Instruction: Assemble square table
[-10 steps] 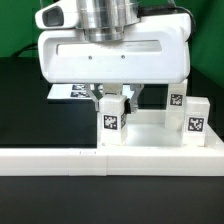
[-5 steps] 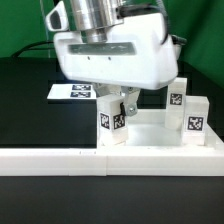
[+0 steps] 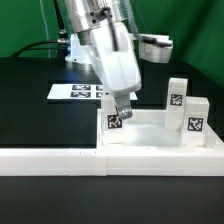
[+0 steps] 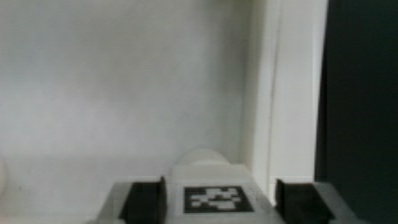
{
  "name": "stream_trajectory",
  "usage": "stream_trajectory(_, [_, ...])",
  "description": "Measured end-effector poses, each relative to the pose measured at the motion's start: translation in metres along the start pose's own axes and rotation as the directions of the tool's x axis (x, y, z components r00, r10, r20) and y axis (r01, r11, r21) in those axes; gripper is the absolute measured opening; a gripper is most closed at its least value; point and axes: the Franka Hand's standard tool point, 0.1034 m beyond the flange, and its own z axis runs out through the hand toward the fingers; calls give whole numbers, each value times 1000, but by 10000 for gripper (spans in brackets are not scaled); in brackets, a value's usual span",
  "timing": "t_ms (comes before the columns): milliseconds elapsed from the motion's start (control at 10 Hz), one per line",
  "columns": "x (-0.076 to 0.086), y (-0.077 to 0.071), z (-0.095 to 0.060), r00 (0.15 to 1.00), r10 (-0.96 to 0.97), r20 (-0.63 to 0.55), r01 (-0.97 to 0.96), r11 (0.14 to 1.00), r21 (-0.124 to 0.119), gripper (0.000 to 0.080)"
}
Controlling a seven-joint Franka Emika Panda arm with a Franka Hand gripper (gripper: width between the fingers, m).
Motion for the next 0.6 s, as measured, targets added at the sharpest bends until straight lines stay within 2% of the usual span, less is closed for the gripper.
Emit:
stream_trajectory(300, [-1, 0, 1, 998, 69, 2, -69, 998, 0, 293])
stream_trajectory(400, [0, 2, 1, 1000, -22, 4, 22, 1000, -9, 401])
stream_trajectory(500, [2, 8, 1, 984, -174, 29, 175, 984, -44, 541])
stream_trajectory(600, [5, 9, -2, 948, -315, 55, 318, 946, -68, 615])
